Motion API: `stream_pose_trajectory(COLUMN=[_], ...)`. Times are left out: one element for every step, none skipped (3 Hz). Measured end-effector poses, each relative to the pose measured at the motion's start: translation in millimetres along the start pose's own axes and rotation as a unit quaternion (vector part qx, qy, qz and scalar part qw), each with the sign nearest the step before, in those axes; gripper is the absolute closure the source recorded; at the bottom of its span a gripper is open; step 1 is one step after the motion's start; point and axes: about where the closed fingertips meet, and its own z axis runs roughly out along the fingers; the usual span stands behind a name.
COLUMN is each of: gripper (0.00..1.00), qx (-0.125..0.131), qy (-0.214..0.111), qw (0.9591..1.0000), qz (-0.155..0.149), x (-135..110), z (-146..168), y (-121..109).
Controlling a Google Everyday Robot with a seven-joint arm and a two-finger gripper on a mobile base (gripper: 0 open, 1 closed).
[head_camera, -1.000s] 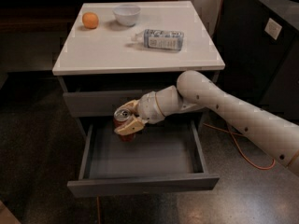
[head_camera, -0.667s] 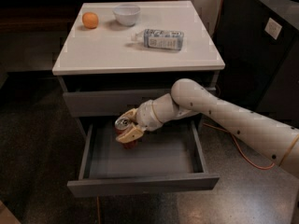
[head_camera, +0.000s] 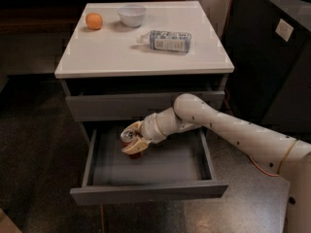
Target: Place coke can into middle drawer
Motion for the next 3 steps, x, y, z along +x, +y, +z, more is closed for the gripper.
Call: stream_pose_trajectory(gripper=[1.0, 1.0, 1.0], qx=[0.014, 0.022, 0.02], qy=[-0.037, -0.054, -0.059], qw=[0.9992, 0.9982, 0.9978], qz=[-0.009, -0.016, -0.022], x=[33, 50, 71], z=[27, 42, 65], y=[-10, -15, -14])
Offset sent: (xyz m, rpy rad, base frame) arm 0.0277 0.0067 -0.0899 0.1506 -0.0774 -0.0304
